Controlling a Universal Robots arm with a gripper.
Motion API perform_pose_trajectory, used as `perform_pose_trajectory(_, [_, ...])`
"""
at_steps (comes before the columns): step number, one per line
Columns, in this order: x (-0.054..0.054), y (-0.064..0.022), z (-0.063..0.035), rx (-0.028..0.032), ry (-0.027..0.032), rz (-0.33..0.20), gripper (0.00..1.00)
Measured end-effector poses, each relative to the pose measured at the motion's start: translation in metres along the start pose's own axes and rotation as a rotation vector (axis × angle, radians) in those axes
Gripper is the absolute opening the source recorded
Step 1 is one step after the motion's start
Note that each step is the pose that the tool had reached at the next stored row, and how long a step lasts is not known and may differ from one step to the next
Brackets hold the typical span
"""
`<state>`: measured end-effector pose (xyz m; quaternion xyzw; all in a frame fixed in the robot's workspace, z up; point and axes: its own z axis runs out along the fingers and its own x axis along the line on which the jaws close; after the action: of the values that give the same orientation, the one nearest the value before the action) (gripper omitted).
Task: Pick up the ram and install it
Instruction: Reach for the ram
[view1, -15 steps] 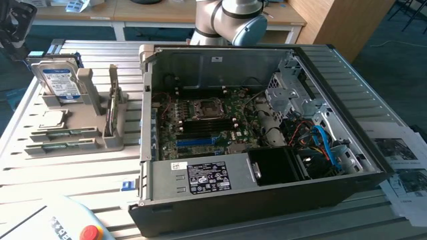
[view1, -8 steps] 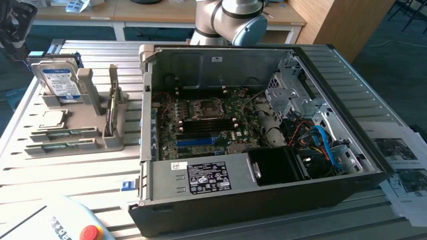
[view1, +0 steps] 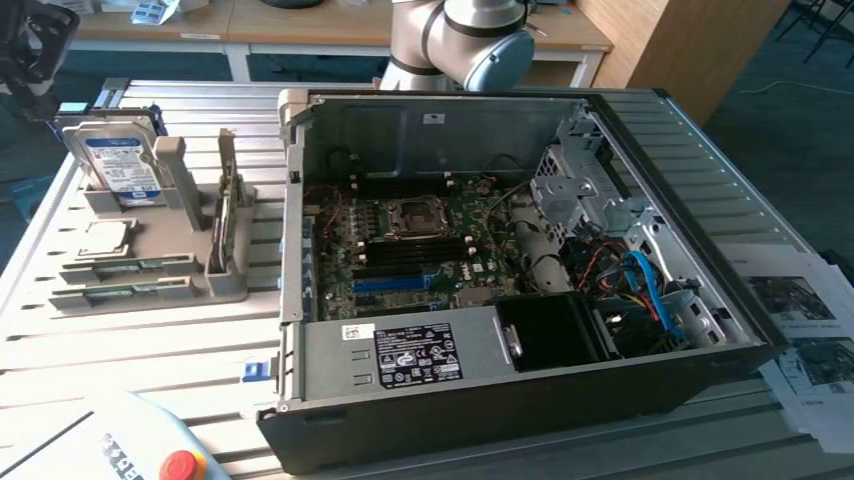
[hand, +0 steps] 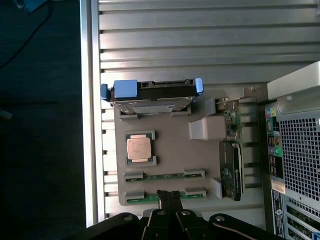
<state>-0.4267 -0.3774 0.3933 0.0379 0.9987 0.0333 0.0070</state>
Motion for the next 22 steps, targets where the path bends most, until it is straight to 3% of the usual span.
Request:
perform_pose_trajectory(9, [-0.0049, 0.0071, 0.0005, 0.0203, 0.0126, 0.001, 0.10])
perform_pose_trajectory(14, [-0.0054, 0.0078, 0.0006, 0.0227, 0.0142, 0.001, 0.10])
perform_pose_trajectory(18, [-0.0059, 0.0103, 0.0008, 0.0302, 0.0153, 0.001, 0.10])
perform_pose_trajectory(22, [-0.0059, 0.0103, 0.0007, 0.0304, 0.0154, 0.001, 0.10])
